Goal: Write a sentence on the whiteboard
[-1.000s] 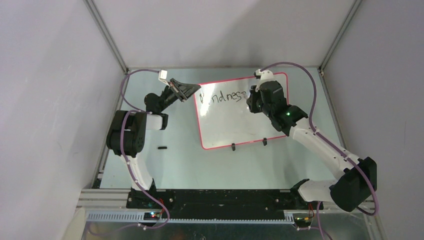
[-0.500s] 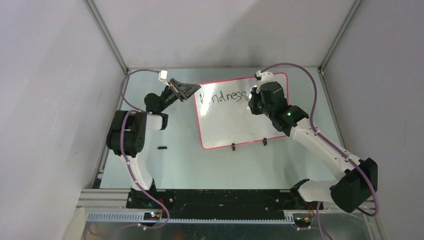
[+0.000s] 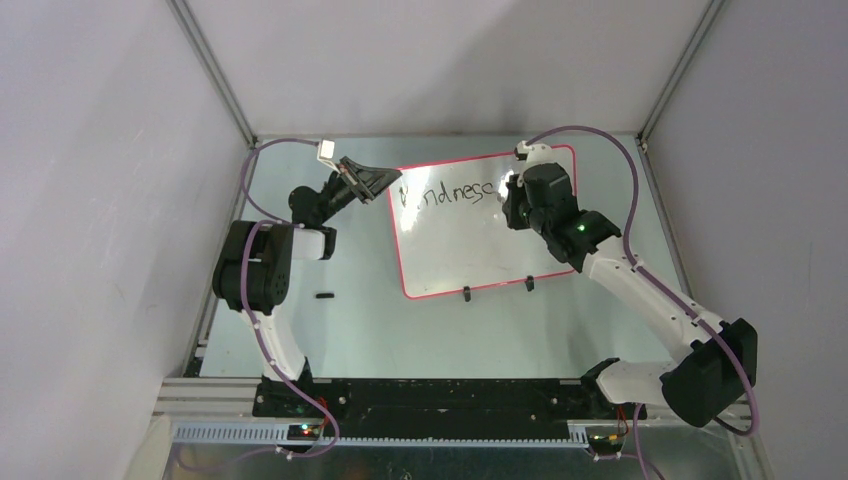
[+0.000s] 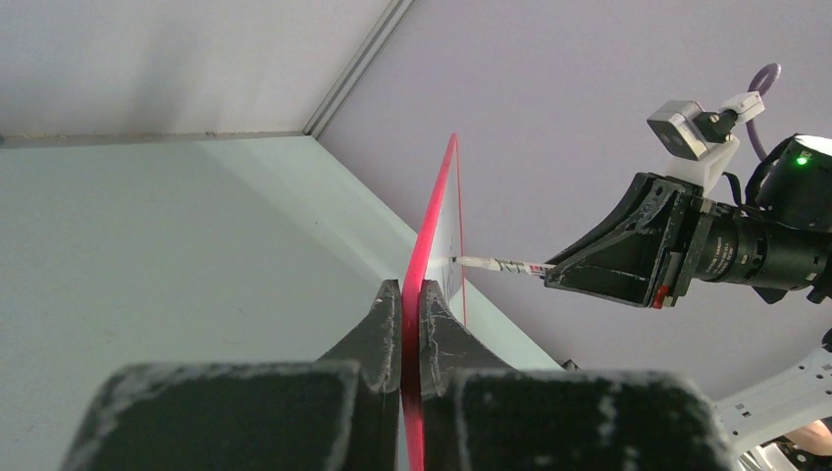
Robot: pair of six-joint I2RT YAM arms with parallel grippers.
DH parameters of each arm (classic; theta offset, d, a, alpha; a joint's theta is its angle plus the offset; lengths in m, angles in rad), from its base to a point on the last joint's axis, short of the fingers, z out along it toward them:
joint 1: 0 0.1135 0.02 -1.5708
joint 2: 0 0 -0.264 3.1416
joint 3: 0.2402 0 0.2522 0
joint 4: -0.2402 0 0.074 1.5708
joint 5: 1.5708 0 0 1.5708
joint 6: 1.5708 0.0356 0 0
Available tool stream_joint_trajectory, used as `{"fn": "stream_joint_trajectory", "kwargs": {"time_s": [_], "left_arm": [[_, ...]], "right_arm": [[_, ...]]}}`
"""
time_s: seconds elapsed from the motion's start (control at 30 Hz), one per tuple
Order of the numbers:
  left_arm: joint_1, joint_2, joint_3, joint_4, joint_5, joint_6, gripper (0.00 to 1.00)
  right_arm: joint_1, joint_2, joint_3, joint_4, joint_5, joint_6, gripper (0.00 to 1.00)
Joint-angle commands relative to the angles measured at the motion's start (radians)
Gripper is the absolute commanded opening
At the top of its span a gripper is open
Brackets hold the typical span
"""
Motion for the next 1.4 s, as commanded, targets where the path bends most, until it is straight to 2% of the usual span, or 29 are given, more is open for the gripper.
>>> {"fn": "stream_joint_trajectory", "kwargs": {"time_s": [0.0,0.47,1.0,1.2,1.37], "left_arm": [[-0.005,-0.030,0.008,0.049,0.016,0.071,0.00],[-0.004,-0.030,0.006,0.050,0.016,0.071,0.00],[-0.005,-0.032,0.007,0.050,0.017,0.071,0.00],[-0.005,-0.032,0.005,0.050,0.017,0.071,0.00],[-0.004,-0.032,0.005,0.051,0.014,0.072,0.00]], "right_arm": [[-0.010,-0.012,0.024,-0.033,0.000,-0.008,0.00],[-0.002,-0.003,0.026,-0.037,-0.066,-0.027,0.00],[0.030,0.011,0.035,-0.016,-0.072,-0.040,0.00],[0.036,-0.059,0.025,-0.029,-0.059,-0.037,0.00],[0.036,-0.174,-0.037,0.038,-0.065,-0.034,0.00]]}}
